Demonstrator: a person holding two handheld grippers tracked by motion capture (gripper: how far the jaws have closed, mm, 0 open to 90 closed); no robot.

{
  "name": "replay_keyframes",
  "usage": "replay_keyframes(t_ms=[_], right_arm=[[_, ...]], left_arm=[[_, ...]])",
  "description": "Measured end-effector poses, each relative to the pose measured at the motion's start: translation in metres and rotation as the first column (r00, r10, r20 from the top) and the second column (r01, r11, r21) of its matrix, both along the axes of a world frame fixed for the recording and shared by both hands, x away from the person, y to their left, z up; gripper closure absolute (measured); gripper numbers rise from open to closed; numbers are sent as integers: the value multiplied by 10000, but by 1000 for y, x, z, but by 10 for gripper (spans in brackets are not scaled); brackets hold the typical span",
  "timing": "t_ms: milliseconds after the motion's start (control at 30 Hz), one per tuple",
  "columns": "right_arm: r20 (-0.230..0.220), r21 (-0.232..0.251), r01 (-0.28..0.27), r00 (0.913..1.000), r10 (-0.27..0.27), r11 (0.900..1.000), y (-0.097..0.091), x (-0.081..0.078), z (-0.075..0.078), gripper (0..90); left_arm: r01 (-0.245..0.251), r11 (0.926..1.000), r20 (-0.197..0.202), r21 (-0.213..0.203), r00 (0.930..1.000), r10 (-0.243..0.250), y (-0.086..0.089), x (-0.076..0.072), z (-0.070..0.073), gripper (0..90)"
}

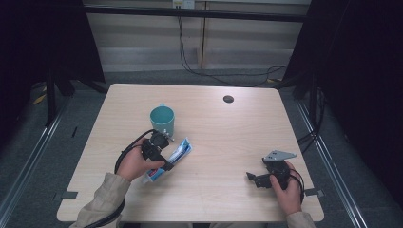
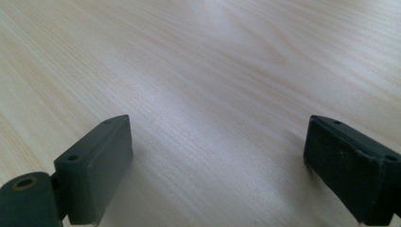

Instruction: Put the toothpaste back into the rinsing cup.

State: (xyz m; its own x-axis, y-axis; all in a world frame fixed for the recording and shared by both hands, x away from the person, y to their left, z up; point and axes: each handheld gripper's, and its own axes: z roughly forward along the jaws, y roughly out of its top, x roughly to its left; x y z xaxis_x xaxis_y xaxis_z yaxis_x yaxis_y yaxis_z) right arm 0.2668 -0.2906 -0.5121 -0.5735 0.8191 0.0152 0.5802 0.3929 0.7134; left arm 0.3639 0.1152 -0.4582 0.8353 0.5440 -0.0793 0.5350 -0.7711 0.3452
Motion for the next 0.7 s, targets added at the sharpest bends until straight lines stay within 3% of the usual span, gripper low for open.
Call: replay_keyframes(t_ms=[200,533,700], right_arm=[[-9,5,9,10000,-9,10000,0,0,0,84],[3,-3,-5,10000,5,10000,0,0,0,84],[-8,4,8,10000,-8,10000,0,0,0,84]], left_arm=[[74,9992,35,403,10000,-75,-8,2,1,201],[84,9979,-86,638,9999,-79,-14,6,-3,251],[37,9973,-79,733,10000,-31,-17,5,-5,344]])
